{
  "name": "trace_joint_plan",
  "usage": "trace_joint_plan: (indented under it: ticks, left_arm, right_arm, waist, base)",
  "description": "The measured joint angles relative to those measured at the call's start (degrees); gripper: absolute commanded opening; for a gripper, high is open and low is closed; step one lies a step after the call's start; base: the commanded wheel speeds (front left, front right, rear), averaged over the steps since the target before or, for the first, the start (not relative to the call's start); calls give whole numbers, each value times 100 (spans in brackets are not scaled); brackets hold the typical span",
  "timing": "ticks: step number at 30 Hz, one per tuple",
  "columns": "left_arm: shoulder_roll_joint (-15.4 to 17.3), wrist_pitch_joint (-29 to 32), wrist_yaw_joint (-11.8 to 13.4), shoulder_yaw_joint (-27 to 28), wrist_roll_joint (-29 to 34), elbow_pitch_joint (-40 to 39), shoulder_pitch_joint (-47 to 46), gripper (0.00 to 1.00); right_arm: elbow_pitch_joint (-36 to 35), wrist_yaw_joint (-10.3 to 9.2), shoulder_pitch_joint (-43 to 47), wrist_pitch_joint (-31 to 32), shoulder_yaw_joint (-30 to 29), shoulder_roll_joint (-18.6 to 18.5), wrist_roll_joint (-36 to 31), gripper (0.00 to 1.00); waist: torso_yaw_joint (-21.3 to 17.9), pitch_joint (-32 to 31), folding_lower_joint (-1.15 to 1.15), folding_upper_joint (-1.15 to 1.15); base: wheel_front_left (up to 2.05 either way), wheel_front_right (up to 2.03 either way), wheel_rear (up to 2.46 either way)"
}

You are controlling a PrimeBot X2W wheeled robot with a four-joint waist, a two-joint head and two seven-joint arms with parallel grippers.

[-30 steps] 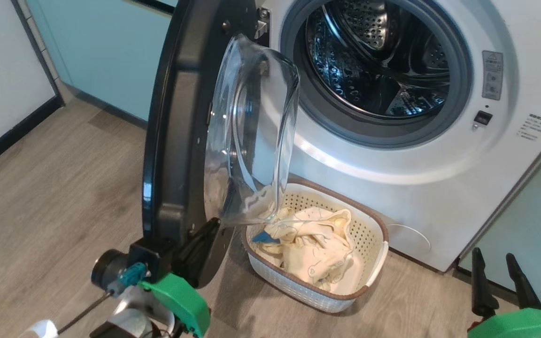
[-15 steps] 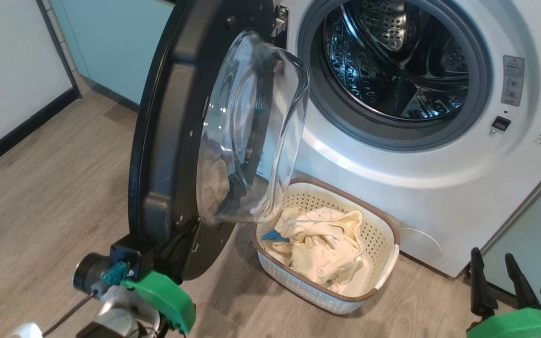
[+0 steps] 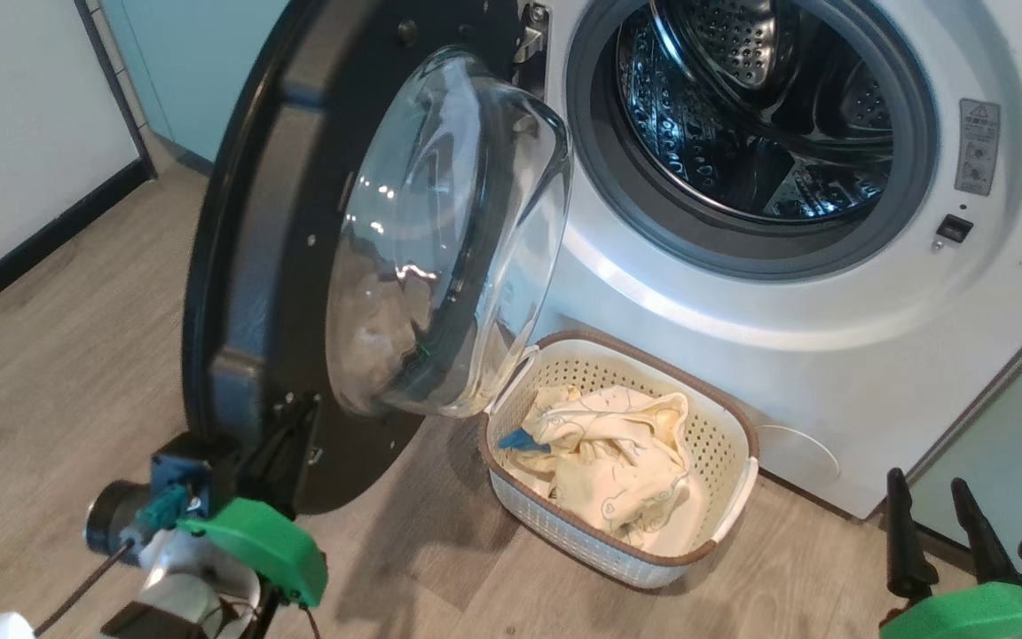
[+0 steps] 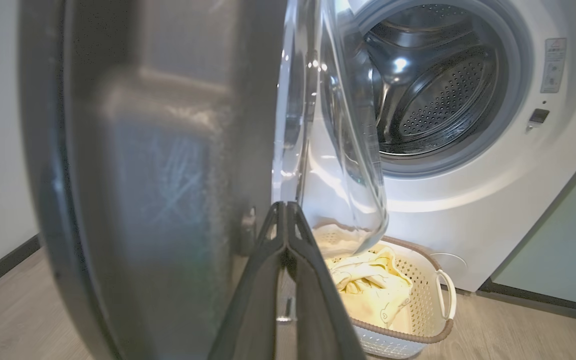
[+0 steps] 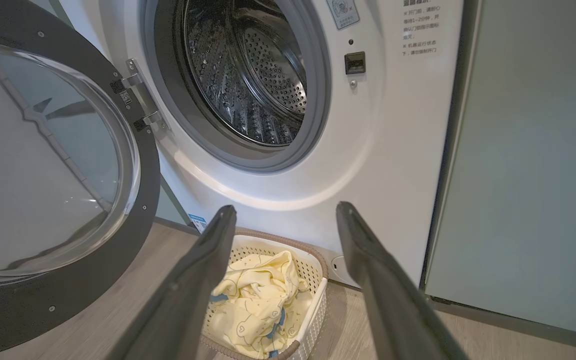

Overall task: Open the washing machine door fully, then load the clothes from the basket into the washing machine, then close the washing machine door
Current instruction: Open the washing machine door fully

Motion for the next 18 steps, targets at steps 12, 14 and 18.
trace_joint_plan:
  ticks: [12,14,18]
  left_arm:
    - [90,-94,278,491,-124,188,38,0]
    - [97,-114,301,548,-125,221,38,0]
    - [93,-147,302,615,-148,349,35,0]
  right_arm:
    - [-5,0,-6,0,20,-3,1,100]
    - [-7,0,-9,0,20,-4,1,100]
    - [-5,0,-15,0,20,-4,1,100]
  waist:
    - [-25,140,0,0]
    - [-20,163,0,0]
    - [-7,214,0,0]
  base:
    - [0,0,0]
    - [0,0,0]
    - [0,0,0]
